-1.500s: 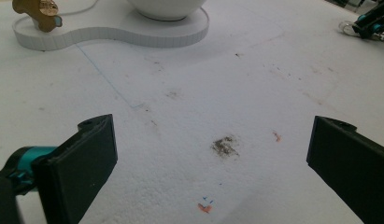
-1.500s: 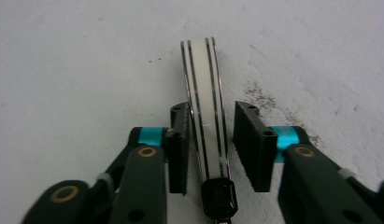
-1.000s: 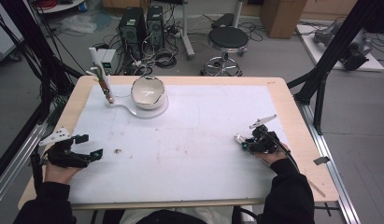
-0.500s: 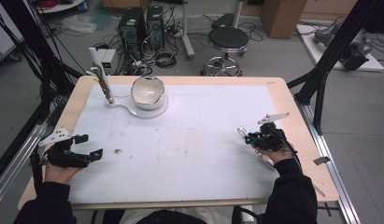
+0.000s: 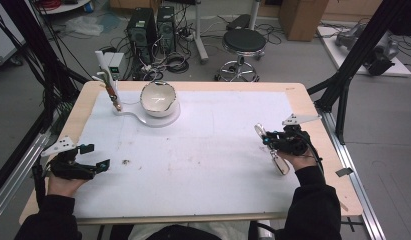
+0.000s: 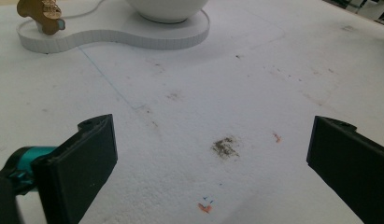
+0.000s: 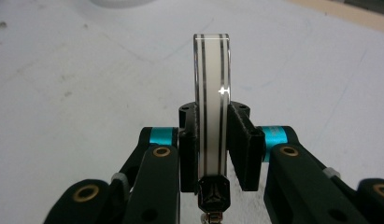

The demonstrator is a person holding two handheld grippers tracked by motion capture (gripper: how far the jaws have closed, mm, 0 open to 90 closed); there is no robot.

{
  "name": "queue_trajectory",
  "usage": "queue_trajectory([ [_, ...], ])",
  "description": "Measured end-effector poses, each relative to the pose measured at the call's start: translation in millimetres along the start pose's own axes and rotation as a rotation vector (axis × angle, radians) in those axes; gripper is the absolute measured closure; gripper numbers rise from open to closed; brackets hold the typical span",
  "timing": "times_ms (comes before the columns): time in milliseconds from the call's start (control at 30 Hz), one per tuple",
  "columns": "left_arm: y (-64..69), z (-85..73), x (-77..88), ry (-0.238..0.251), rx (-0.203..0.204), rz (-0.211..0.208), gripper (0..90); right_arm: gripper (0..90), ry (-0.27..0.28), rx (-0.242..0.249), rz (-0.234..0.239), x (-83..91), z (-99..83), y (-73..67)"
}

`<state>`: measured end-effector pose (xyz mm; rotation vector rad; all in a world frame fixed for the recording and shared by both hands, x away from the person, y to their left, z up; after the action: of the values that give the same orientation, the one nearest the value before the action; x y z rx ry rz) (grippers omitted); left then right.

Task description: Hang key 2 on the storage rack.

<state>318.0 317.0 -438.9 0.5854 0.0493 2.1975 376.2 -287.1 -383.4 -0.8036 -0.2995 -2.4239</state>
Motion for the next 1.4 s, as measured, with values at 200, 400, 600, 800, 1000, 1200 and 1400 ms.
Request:
queue_trajectory([
  [200,-0.1,0.1,0.4,0.003,0.000,0.000,2.2,74.9,0.048,0.040,0.014,6.5,20.8,-10.3],
  [400,0.0,0.1,0.5,0.003,0.000,-0.001,2.3,74.9,0.060,0.060,0.025,3.9,30.3,-16.6],
  [600,0.0,0.2,0.5,0.003,0.001,-0.002,2.2,75.0,0.068,0.085,0.049,0.1,43.9,-28.3],
  [800,0.1,0.3,0.8,0.006,0.000,-0.001,2.2,74.9,0.071,0.079,0.073,-2.2,57.4,-36.5],
  [1000,0.1,0.3,1.2,0.007,-0.001,-0.002,2.2,74.9,0.088,0.096,0.087,-4.6,66.8,-43.9],
  [1200,0.1,0.4,1.3,0.008,-0.001,-0.003,2.2,74.9,0.098,0.116,0.108,-9.0,77.3,-55.1],
  [1400,0.2,0.4,1.2,0.008,-0.001,-0.003,2.2,74.9,0.110,0.124,0.118,-13.2,84.5,-61.8],
])
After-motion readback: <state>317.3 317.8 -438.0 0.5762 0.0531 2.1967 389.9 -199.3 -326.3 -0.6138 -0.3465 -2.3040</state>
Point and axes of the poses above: each handheld gripper's, and its own axes: x roughly backward along the jaws, z roughly out of its top, y roughly to its right, the point moved 3 cm from there along -x, roughly forward along the jaws, and after that the axes turned 9 degrees about -z, right-handed, at the moved point
